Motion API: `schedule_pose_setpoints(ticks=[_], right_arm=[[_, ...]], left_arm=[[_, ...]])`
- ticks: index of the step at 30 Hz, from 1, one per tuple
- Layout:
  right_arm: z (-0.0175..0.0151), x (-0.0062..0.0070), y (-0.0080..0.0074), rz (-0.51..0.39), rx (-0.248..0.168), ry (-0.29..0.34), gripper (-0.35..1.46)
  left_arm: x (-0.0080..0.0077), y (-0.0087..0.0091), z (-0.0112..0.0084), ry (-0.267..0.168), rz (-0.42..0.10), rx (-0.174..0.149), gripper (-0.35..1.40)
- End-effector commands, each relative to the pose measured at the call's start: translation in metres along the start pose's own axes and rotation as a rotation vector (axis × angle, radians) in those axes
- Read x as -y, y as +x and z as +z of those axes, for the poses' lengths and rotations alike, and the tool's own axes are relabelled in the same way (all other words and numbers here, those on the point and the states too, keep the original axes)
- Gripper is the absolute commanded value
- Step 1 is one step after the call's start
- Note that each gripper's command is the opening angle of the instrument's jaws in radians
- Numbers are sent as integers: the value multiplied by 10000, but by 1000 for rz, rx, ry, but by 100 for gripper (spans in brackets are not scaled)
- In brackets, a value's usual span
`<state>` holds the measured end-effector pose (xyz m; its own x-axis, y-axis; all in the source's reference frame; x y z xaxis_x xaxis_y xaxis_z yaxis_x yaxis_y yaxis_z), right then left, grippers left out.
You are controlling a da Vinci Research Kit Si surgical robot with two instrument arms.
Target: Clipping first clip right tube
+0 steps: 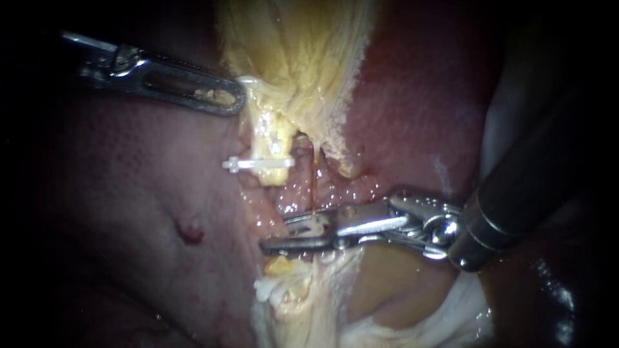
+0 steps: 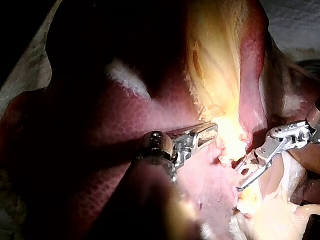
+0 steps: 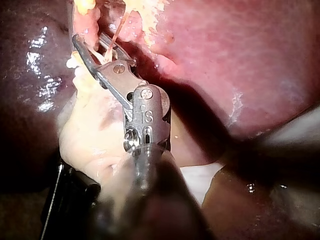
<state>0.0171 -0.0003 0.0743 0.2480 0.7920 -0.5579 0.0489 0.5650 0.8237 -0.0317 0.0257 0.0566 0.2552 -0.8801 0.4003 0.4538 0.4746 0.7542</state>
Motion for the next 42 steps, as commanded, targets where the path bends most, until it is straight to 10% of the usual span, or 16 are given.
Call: schedule_pose_setpoints(ticks=[1,17,42], right_arm=[[0,0,0,0,0,0,2],[4,2,1,-12,2,-2,48],[-33,11,3,-58,-24,50,50]], left_arm=[[0,0,0,0,0,0,-35],[0,0,0,0,0,0,-35],[0,0,-3,1,0,-1,-35]])
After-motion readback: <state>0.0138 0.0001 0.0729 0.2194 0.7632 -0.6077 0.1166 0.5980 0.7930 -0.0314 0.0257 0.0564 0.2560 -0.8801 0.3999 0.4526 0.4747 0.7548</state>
